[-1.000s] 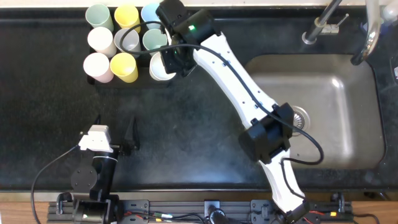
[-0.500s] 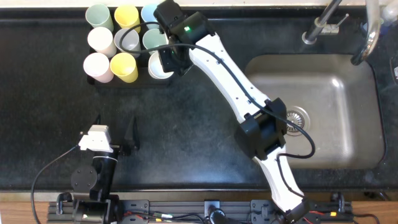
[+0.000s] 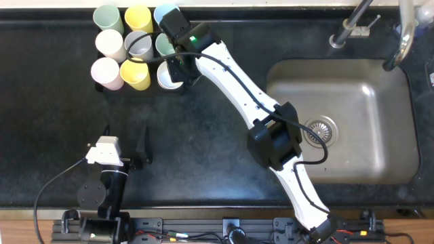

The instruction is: Store Cups

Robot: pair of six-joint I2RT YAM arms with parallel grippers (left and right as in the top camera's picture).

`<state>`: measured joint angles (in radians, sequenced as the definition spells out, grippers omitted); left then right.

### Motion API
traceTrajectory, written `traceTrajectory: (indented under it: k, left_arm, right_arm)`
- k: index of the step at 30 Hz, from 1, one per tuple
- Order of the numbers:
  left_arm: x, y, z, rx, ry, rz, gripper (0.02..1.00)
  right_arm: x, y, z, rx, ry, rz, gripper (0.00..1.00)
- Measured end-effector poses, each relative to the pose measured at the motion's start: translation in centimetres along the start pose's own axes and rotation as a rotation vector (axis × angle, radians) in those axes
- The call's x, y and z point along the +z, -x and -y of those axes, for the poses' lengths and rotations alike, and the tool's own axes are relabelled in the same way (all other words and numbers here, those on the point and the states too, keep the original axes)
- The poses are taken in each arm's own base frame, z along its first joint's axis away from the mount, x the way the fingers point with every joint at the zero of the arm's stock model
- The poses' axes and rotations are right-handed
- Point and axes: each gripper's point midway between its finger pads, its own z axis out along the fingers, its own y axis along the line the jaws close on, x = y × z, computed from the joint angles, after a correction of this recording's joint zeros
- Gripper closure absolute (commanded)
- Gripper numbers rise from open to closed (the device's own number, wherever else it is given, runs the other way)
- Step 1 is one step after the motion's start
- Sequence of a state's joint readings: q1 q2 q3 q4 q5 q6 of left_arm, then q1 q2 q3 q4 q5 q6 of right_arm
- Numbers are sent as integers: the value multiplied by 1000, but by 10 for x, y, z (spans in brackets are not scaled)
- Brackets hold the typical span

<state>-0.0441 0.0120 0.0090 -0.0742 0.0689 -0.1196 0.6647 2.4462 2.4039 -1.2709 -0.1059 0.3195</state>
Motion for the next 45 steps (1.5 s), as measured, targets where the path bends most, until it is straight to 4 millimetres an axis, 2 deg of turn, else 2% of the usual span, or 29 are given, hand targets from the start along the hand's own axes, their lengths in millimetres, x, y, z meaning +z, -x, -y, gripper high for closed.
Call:
traceTrajectory:
  k: [17, 18, 20, 26, 30, 34, 37, 39, 40, 42, 44, 45]
  left_arm:
    - [0, 0, 0, 0, 0, 0, 18]
    - [0, 0, 0, 0, 0, 0, 18]
    - [0, 0, 0, 0, 0, 0, 18]
    - [0, 0, 0, 0, 0, 0, 18]
    - [0, 0, 0, 0, 0, 0, 18]
    - [0, 0, 0, 0, 0, 0, 18]
    - [0, 0, 0, 0, 0, 0, 18]
    - [0, 0, 0, 0, 0, 0, 18]
    - [0, 0, 0, 0, 0, 0, 18]
    - [0, 0, 0, 0, 0, 0, 18]
    - [0, 0, 0, 0, 0, 0, 18]
    - [0, 0, 0, 0, 0, 0, 18]
  right_arm:
    - [0, 6, 6, 46, -47, 34, 945]
    - [0, 6, 6, 46, -47, 34, 925]
    - [0, 6, 6, 46, -48, 34, 818]
    - [0, 4, 9, 46, -63, 27, 695]
    - [0, 3, 9, 44, -64, 25, 549]
    - [-1, 0, 11, 12, -71, 11, 450]
    - [-10, 2, 11, -28, -69, 21, 358]
    - [-33, 7, 11, -56, -59, 54, 288]
    - [-50, 10, 12, -71, -51, 79, 213]
    - [-115, 17, 26, -109, -46, 162, 150]
    - [-160, 14, 45, -138, -61, 202, 115]
    - [-174, 13, 53, -145, -68, 219, 106]
